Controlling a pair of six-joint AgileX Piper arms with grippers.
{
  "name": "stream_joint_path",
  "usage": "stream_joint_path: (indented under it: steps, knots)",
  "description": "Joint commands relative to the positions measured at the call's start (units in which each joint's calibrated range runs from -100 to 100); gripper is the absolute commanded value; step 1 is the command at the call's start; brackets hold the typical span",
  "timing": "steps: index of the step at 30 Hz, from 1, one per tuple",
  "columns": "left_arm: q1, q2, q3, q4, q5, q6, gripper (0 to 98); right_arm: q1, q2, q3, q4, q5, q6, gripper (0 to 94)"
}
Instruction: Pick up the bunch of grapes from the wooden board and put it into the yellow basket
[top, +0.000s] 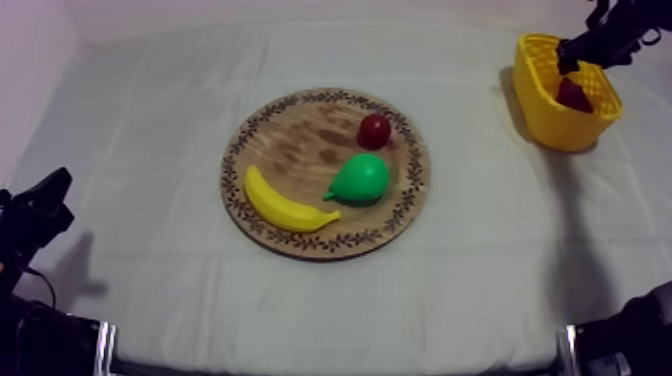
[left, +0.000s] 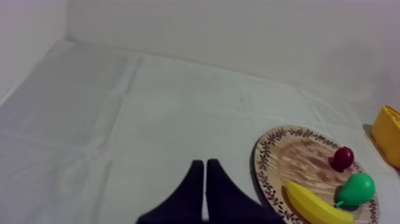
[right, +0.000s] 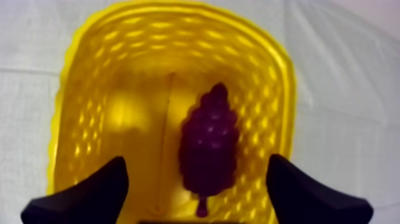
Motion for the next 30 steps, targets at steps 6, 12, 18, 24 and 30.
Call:
stream_joint_path:
  steps: [6,12,18,24,30]
  knots:
    - [-0.03,0.0,-0.03,0.02,0.02,0.01,0.1,0.37,-11.86,9.74,0.5,-6.37,0.1,54.6]
    - [-0.03,0.0,-0.03,0.02,0.02,0.01,0.1,0.42,-22.86,20.3,0.76,-11.37,0.09,50.9]
    - [-0.03,0.0,-0.03,0.02,0.02,0.01,0.1,0.11,-33.68,32.43,3.91,-17.35,-3.22,48.9]
    - [-0.03,0.0,-0.03,0.02,0.02,0.01,0.1,-0.04,-44.82,43.07,3.86,-21.76,-3.96,44.6]
    - [-0.03,0.0,-0.03,0.02,0.02,0.01,0.1,-0.42,-55.89,53.43,1.33,-25.74,-2.28,37.0]
